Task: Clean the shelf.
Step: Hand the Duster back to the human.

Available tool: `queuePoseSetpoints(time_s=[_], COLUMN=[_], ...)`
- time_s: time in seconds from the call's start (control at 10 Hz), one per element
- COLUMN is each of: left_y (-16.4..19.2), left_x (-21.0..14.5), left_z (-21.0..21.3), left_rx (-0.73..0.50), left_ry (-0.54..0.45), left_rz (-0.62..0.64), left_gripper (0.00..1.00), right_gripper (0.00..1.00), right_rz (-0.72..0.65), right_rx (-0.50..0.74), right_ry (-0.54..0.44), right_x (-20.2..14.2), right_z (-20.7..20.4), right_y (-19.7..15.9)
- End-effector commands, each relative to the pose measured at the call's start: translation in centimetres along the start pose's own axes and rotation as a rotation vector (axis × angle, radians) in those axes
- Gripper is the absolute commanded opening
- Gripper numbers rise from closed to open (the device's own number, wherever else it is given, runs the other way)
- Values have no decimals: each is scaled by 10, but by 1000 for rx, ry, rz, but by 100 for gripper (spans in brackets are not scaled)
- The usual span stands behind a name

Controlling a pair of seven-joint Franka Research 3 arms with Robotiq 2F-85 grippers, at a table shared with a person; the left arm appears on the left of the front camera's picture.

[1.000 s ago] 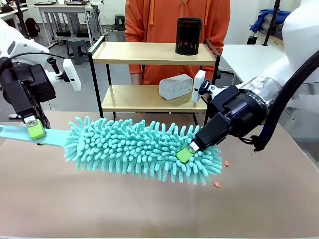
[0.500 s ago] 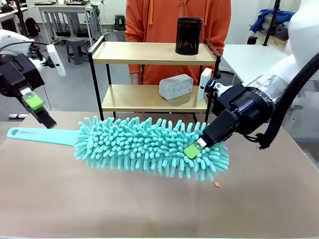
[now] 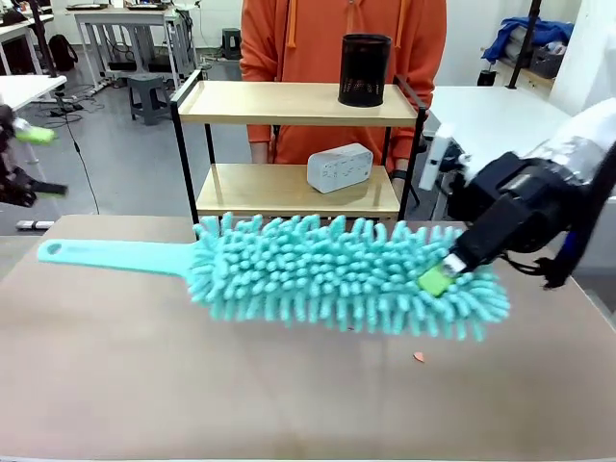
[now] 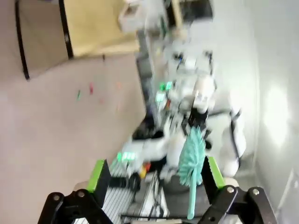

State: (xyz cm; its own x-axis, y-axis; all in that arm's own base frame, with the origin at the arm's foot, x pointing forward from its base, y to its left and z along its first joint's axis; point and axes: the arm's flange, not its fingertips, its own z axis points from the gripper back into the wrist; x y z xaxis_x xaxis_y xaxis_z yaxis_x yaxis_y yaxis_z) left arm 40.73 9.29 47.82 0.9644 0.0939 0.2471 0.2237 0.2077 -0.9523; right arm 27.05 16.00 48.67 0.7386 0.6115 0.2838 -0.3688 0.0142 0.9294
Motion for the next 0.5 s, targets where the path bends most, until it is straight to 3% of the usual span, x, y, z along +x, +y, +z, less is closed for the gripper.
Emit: queuePoseSetpoints(time_s=[0.0,0.1,0.2,0.3,0.4], left_y=[-4,2,6,5,5], left_x=[-14,-16,-12,-8,-8], left_z=[6,4,-6,32,32], left_rx=[-120,-107,-22,-86,-86], left_ry=[-427,-427,-386,-310,-310], left_rz=[-19,-20,-9,36,36], left_gripper=[100,100,100,100,100], right_gripper=[0,0,0,0,0], right_rz=[86,185,281,349,409], right_rx=[38,54,27,20,-18], right_ry=[-51,-149,-372,-526,-670], right_x=[-22,-31,-42,-56,-74], right_z=[32,50,76,100,124], right_y=[25,42,60,75,86])
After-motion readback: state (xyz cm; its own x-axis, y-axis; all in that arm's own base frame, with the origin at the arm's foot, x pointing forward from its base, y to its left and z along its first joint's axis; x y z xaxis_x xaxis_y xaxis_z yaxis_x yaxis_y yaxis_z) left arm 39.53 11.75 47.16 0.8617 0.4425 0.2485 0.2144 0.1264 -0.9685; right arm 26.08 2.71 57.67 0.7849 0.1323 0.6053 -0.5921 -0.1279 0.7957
